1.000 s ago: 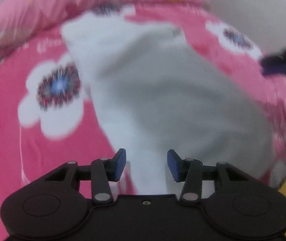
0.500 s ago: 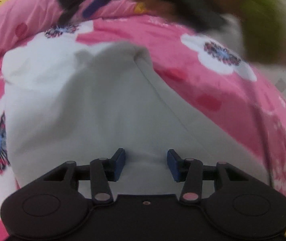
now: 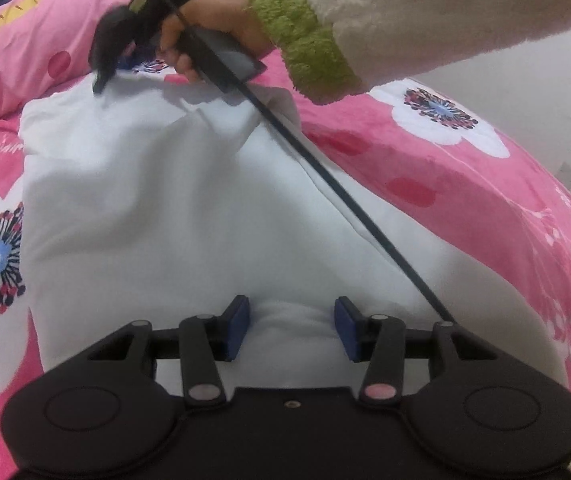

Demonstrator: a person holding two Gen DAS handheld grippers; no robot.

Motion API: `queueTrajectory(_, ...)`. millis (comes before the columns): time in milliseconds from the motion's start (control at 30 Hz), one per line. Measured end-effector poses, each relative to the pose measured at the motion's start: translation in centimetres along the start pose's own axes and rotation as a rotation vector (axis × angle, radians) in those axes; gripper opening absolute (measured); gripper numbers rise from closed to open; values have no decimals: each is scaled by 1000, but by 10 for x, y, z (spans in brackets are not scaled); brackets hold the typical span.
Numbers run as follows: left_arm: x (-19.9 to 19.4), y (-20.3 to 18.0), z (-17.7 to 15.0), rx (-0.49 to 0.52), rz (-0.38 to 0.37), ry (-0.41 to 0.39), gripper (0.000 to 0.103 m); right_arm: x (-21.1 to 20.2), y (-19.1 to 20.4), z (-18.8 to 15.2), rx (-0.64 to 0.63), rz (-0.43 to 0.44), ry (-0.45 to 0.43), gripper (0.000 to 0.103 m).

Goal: Fold clothes

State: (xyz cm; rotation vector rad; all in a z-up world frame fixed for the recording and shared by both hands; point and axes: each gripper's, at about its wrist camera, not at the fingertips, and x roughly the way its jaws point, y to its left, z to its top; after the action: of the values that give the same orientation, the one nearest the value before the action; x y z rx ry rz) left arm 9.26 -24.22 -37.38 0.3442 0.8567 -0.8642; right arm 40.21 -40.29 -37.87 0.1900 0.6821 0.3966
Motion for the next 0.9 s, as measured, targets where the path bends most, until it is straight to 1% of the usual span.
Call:
queueTrajectory(33, 0, 0, -2, 7, 0, -4, 44, 7, -4, 2, 21, -10, -8, 9)
queueTrajectory(100, 1, -1, -1, 19, 1, -6, 44, 26, -13, -1, 63, -15, 16, 9)
queueTrajectory(133, 2, -2, -1, 23, 1, -6, 44, 30, -16, -3, 80, -14, 25, 12)
queueTrajectory(167, 3, -2, 0, 22, 1, -4, 44, 33, -19, -6, 98, -14, 28, 18)
queueTrajectory(200, 3, -2, 0, 23, 1, -4, 44, 36, -22, -8, 116, -14, 31, 21)
queueTrajectory(233, 3, -2, 0, 23, 1, -3, 44, 31, -25, -9, 140, -17, 15, 27)
queueTrajectory(267, 3, -3, 0, 25, 1, -5, 44, 19, -28, -8, 167, -21, -22, 35)
queueTrajectory(333, 2, -3, -1, 29, 1, -8, 44, -12, -34, -4, 211, -15, -119, 43)
queueTrajectory(400, 2, -2, -1, 30, 1, -8, 44, -33, -34, 2, 206, -4, -173, 43)
queueTrajectory(433, 2, -2, -1, 29, 1, -10, 45, -39, -33, 5, 193, 0, -183, 43)
queueTrajectory(467, 3, -3, -1, 29, 2, -11, 45, -38, -25, 9, 151, 27, -170, 43)
queueTrajectory(500, 2, -3, -2, 30, 4, -12, 45, -35, -12, 15, 87, 75, -141, 43)
queueTrajectory(533, 1, -2, -3, 31, 6, -14, 45, -33, -5, 19, 53, 100, -124, 43)
queueTrajectory(600, 0, -3, -4, 36, 13, -15, 45, -9, 23, 24, -60, 185, -33, 43)
queueTrajectory(667, 0, -4, -4, 39, 18, -16, 45, 22, 42, 21, -111, 219, 44, 41)
queueTrajectory(733, 0, -6, -5, 41, 25, -20, 45, 51, 51, 16, -139, 191, 90, 40)
queueTrajectory(767, 0, -7, -5, 44, 30, -23, 45, 64, 52, 14, -154, 160, 89, 37)
queueTrajectory(833, 0, -8, -6, 33, 36, -25, 45, 76, 51, 11, -169, 116, 49, 29)
queueTrajectory(900, -1, -8, -8, 12, 43, -29, 45, 83, 50, 10, -173, 79, 4, 29)
